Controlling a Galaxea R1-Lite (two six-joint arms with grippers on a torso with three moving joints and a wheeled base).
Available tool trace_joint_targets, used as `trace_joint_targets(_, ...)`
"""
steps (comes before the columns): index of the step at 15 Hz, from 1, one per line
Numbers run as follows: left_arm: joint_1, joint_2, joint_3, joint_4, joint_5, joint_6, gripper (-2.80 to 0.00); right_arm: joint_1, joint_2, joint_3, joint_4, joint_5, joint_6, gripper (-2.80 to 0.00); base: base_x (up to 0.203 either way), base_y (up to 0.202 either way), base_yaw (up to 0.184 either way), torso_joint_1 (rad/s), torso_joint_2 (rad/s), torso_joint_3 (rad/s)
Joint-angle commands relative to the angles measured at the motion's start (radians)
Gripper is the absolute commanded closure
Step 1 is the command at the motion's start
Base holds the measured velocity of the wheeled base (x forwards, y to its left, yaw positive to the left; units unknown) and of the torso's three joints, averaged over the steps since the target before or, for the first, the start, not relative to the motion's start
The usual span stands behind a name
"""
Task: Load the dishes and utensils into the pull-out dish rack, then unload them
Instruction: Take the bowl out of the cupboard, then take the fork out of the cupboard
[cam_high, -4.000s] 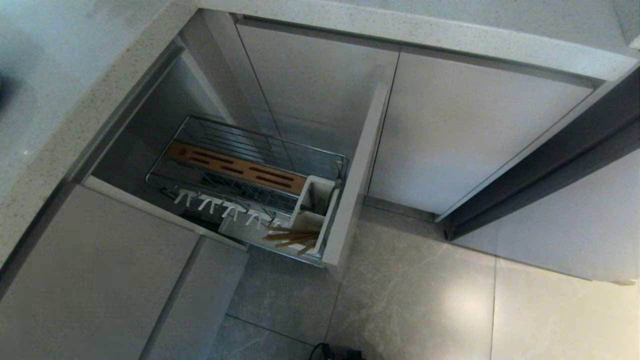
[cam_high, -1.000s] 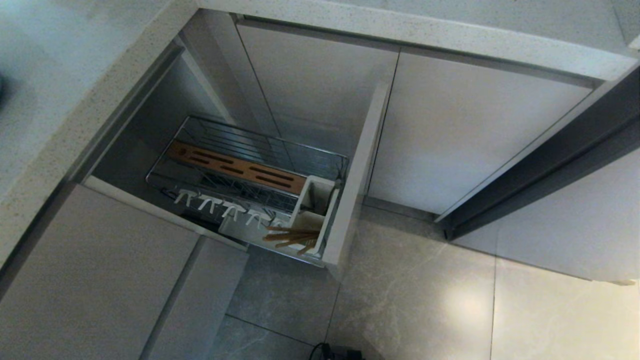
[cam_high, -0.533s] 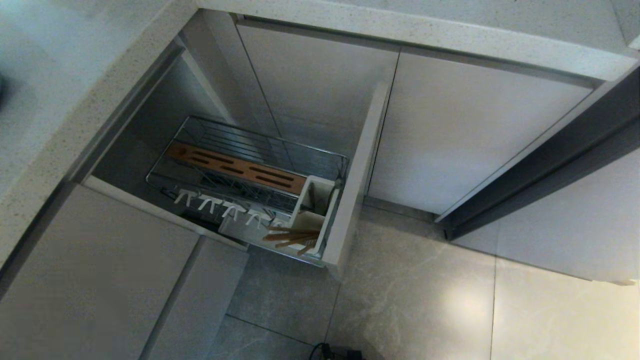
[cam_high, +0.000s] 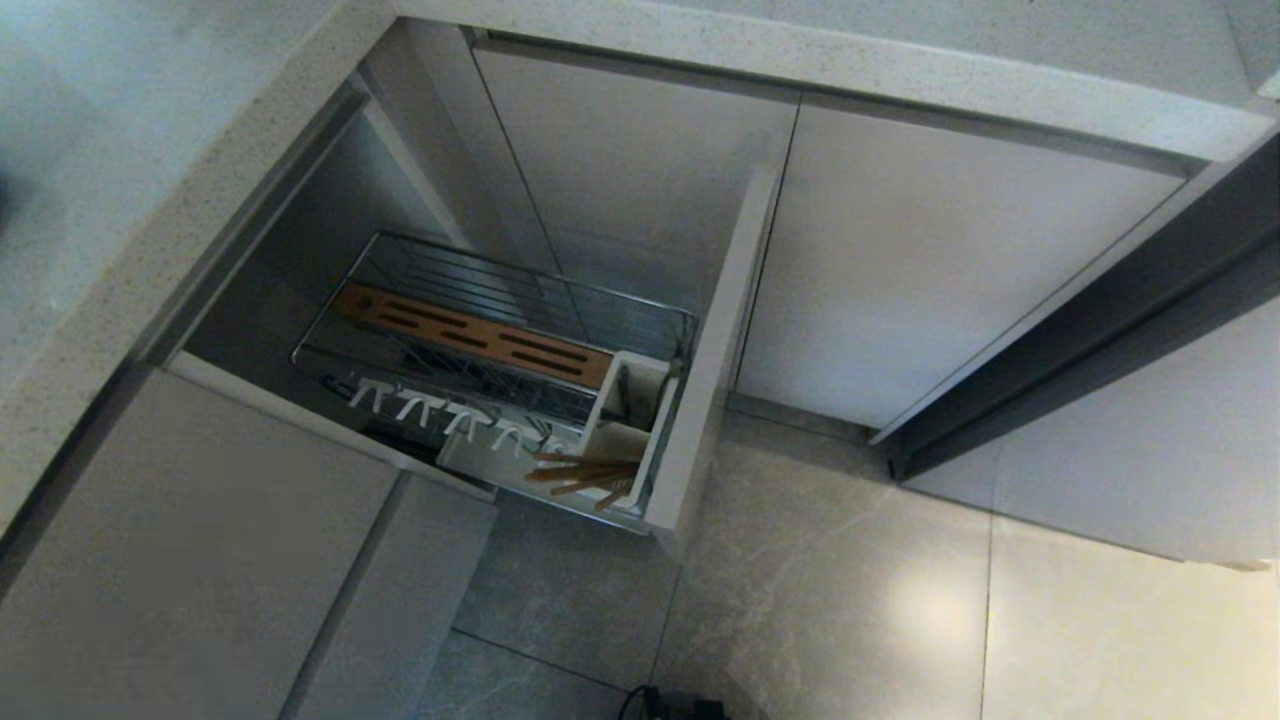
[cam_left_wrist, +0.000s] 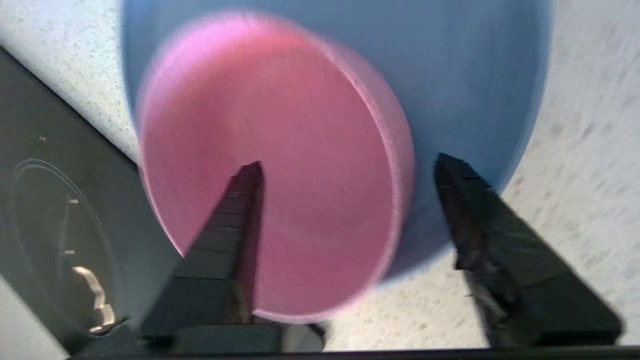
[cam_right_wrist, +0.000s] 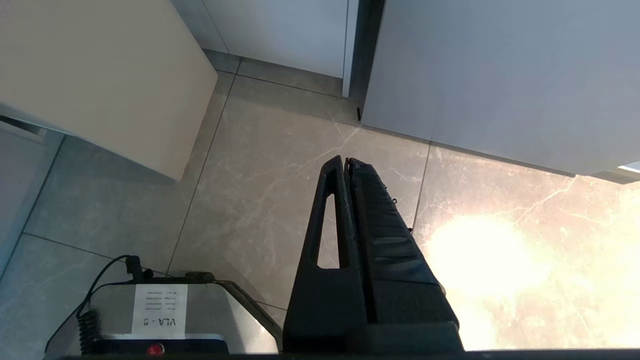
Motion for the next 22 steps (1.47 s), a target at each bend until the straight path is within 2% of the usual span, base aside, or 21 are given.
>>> trace_joint_targets(1,-0.006,-0.018,0.000,-0.036,0.002,-0.032,-2.80,0.000,-0.001,0.000,0.000,0.000,0.000,0.00,0.000,0.000,0.000,0.000,0.00,0.000)
trace_joint_targets(4,-0.008,-0.061,0.001,-0.114,0.005,-0.077,-2.80,0.000,-0.001,0.000,0.000,0.000,0.000,0.00,0.000,0.000,0.000,0.000,0.00,0.000)
trace_joint_targets(7,-0.014,-0.107,0.002,-0.157,0.003,-0.080,-2.80,0.000,-0.001,0.000,0.000,0.000,0.000,0.00,0.000,0.000,0.000,0.000,0.00,0.000)
trace_joint_targets(8,-0.017,-0.122,0.002,-0.169,0.002,-0.080,0.00,0.000,-0.001,0.000,0.000,0.001,0.000,0.00,0.000,0.000,0.000,0.000,0.00,0.000)
trace_joint_targets(13,-0.061,-0.223,0.003,-0.192,-0.003,-0.112,0.00,0.000,-0.001,0.000,0.000,0.000,0.000,0.00,0.000,0.000,0.000,0.000,0.00,0.000)
trace_joint_targets(17,-0.145,-0.309,0.005,-0.190,-0.037,-0.234,0.00,0.000,-0.001,0.000,0.000,0.000,0.000,0.00,0.000,0.000,0.000,0.000,0.00,0.000)
trace_joint_targets(18,-0.160,-0.326,0.005,-0.186,-0.075,-0.276,0.00,0.000,-0.001,0.000,0.000,0.000,0.000,0.00,0.000,0.000,0.000,0.000,0.00,0.000)
trace_joint_targets(22,-0.230,-0.361,0.050,-0.098,-0.274,-0.323,0.00,0.000,-0.001,0.000,0.000,0.000,0.000,0.00,0.000,0.000,0.000,0.000,0.00,0.000)
